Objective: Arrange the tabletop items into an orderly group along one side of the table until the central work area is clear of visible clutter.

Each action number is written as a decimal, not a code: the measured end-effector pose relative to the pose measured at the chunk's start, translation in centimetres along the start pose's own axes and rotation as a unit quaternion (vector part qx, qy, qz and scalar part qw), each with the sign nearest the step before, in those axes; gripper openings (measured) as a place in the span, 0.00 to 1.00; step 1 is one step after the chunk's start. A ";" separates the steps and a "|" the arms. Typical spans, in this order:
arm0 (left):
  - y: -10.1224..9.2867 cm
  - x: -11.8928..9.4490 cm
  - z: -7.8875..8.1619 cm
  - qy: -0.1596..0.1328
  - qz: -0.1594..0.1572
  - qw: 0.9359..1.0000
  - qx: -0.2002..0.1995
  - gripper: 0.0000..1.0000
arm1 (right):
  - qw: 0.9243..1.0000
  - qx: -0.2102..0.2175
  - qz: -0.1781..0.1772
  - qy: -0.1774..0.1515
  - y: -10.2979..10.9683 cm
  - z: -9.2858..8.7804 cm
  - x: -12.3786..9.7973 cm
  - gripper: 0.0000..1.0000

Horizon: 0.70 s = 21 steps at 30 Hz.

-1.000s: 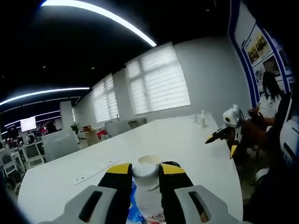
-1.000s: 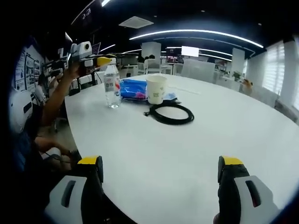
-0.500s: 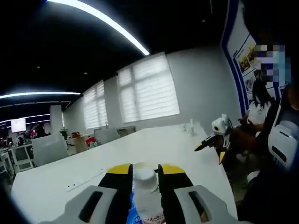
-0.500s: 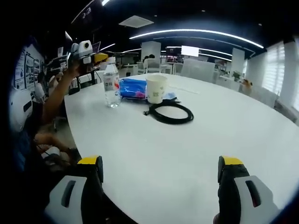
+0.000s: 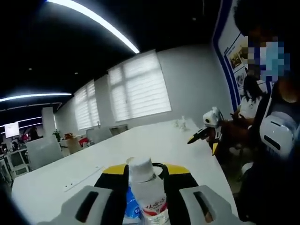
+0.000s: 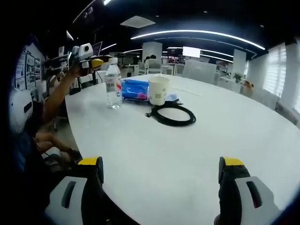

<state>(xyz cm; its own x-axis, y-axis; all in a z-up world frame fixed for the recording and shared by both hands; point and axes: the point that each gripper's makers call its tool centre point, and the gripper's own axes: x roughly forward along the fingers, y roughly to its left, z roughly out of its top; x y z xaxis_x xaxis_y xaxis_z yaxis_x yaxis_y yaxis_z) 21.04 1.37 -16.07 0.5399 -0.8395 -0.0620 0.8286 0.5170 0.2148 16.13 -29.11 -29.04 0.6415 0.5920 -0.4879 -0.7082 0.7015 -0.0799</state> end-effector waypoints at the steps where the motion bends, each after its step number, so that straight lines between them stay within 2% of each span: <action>1: 0.0 0.0 -0.1 0.001 -0.001 1.000 0.000 0.29 | 1.000 0.000 0.000 0.000 0.0 0.0 0.0 1.00; 17: 0.2 0.3 -2.8 0.020 -0.046 0.999 0.007 0.34 | 1.000 0.000 -0.004 0.005 0.1 -0.2 -0.3 1.00; 21: 0.0 0.4 -2.9 0.013 -0.066 0.998 0.010 0.36 | 1.000 -0.001 -0.005 0.006 0.0 -0.2 -0.3 1.00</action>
<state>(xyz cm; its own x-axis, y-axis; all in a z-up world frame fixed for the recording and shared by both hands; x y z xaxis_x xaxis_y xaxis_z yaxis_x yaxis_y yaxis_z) 21.68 1.56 -18.90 0.4298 -0.8955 -0.1156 0.8899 0.3985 0.2220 15.85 -29.37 -29.06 0.6448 0.5805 -0.4973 -0.7026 0.7063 -0.0865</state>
